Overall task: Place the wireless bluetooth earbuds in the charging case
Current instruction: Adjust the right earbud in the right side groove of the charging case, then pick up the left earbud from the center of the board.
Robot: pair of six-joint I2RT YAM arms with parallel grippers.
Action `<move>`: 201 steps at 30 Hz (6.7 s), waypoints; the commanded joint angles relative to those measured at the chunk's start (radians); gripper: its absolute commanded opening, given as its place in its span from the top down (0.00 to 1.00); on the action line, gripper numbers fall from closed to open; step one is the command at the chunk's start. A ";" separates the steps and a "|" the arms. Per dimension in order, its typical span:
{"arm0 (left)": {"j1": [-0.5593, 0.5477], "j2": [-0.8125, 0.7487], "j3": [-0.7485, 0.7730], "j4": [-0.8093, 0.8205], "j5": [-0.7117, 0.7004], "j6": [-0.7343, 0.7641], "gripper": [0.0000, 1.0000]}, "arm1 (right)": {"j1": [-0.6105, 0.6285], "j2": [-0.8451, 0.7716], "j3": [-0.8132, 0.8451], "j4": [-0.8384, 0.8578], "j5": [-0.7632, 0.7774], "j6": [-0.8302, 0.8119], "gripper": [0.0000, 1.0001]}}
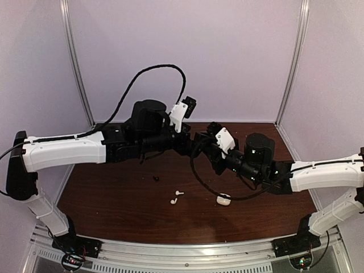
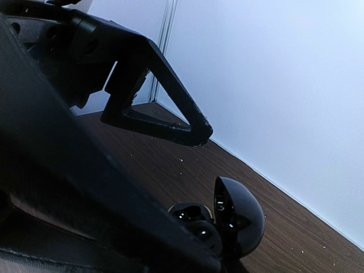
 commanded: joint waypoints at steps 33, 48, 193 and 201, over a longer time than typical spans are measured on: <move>0.021 -0.083 -0.080 0.004 -0.023 0.015 0.02 | -0.003 -0.103 -0.106 0.173 -0.083 0.010 1.00; 0.290 -0.178 -0.190 -0.259 0.160 0.084 0.03 | -0.176 -0.258 -0.255 0.242 -0.423 0.160 1.00; 0.299 0.580 0.394 -0.952 0.119 0.556 0.85 | -0.249 -0.302 -0.291 0.207 -0.419 0.211 1.00; 0.302 0.421 0.335 -0.802 0.201 0.563 0.88 | -0.251 -0.305 -0.310 0.251 -0.434 0.218 1.00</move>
